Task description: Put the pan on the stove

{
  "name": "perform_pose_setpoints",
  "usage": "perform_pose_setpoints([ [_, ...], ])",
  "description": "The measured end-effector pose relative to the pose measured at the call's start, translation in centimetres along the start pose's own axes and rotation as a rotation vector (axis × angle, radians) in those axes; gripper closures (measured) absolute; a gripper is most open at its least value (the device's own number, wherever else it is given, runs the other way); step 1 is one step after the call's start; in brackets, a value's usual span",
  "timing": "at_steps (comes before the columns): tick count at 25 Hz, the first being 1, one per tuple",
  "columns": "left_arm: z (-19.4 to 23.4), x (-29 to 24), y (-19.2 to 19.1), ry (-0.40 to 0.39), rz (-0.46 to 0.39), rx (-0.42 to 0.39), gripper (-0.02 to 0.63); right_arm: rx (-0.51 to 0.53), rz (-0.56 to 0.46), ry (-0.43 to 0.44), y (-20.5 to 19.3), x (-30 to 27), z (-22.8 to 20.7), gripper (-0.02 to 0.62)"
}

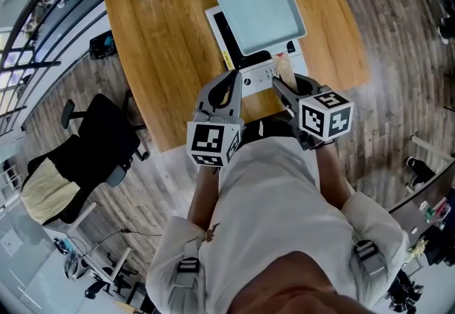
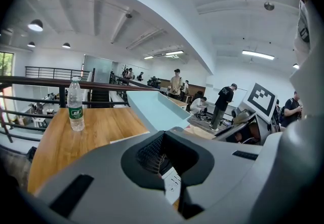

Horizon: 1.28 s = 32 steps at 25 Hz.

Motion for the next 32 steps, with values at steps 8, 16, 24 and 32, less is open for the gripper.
perform_pose_setpoints([
  [8,-0.3,-1.5,-0.7,-0.009,0.024,-0.006,0.588,-0.010,0.025,0.002,-0.8,-0.8,-1.0,0.494],
  [16,-0.6,-2.4,-1.2,-0.018,0.048,-0.011,0.588,-0.030,0.047,0.002,-1.5,-1.5,-1.9,0.494],
  [24,-0.6,-3.2,-1.5,-0.020,0.069,-0.012,0.588,-0.042,0.076,0.010,-2.1,-2.2,-2.6,0.494],
  [32,-0.4,-4.2,-1.9,-0.024,0.094,-0.009,0.588,-0.055,0.103,0.010,-2.3,-3.4,-3.4,0.494],
])
Point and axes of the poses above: the fingertips, and each gripper's own axes: x backward along the fingers, z to its left, y out of its top, the point moved 9 cm from there along x, backward along the fingers, and after that the axes turned 11 degrees about z, right-handed, at the moved point
